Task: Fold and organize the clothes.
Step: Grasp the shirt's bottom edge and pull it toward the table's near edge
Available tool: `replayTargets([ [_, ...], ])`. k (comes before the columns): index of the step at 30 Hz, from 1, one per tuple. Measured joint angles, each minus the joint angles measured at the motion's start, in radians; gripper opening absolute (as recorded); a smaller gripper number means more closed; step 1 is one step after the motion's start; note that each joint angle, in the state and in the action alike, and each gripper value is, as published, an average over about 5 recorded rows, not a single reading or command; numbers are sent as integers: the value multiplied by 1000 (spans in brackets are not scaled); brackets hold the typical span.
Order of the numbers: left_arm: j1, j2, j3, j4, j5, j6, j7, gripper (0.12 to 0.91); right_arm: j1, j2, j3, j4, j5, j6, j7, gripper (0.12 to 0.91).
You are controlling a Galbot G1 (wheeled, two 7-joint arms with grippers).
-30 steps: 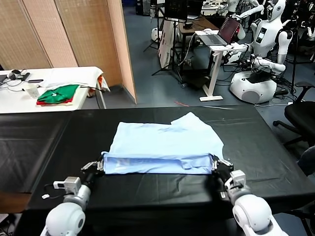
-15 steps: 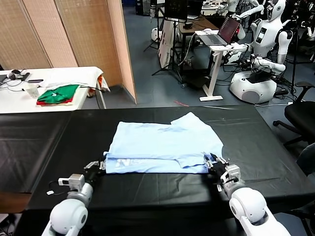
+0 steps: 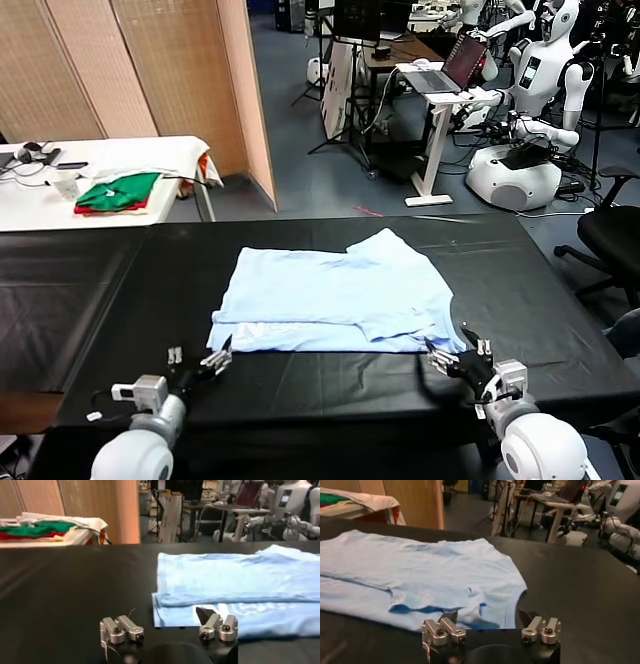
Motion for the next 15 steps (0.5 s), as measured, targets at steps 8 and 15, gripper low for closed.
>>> replayTargets([
  [8,16,3,-2,4,-1,6,7,469,-7,3,1,-4,10,0,0,302],
  [15,39,8,-8,-14,21,11,4,153,-47,-8,28,40,41,-21,22,164],
])
